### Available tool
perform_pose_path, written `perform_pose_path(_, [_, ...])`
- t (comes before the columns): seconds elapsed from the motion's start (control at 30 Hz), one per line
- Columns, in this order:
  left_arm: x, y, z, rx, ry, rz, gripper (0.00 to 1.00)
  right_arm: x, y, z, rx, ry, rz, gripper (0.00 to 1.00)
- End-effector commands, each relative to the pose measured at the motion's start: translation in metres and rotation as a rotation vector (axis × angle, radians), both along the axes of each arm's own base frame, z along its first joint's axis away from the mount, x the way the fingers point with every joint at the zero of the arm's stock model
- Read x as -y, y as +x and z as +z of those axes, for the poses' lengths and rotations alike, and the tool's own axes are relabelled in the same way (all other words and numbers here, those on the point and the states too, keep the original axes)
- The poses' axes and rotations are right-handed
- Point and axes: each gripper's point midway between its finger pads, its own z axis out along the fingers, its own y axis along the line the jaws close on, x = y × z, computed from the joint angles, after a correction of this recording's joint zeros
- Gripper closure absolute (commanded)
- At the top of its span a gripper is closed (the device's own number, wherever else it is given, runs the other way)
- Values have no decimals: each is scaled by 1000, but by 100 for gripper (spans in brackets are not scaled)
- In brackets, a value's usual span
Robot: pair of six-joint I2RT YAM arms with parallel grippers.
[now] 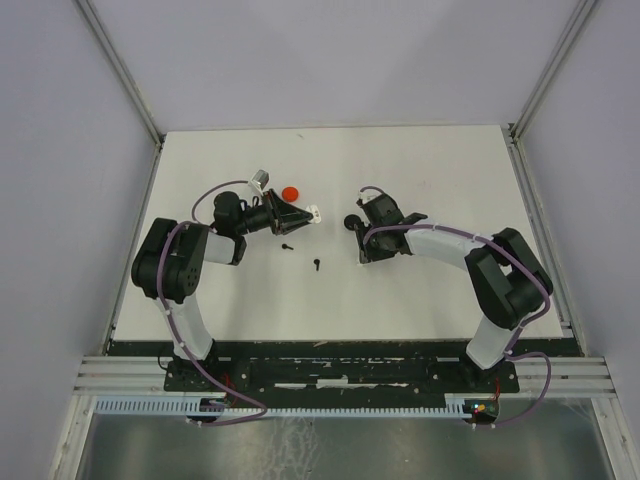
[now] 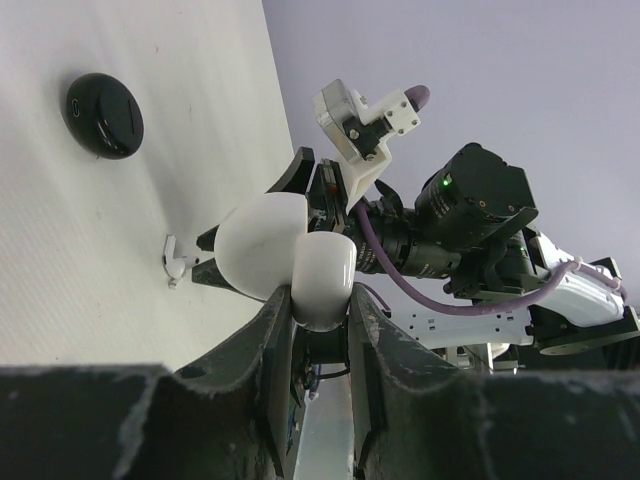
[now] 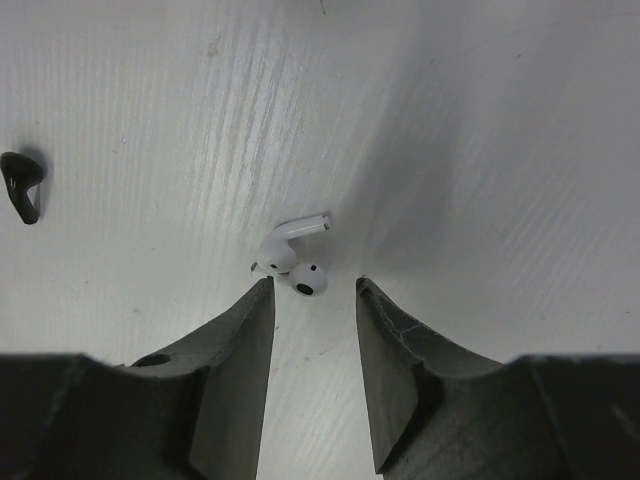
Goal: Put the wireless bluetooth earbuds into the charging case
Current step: Pick up the earbud from the center of the board.
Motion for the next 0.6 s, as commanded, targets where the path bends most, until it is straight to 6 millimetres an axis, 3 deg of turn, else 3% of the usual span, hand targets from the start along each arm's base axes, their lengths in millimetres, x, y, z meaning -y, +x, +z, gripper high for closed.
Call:
perform_pose_path(0.0, [-1, -2, 7, 26, -20, -11, 79, -6, 7, 2, 29, 20, -8, 54])
perform_pose_path(0.57, [-1, -4, 9, 30, -28, -14, 79, -3, 7, -5, 9, 11, -17, 60])
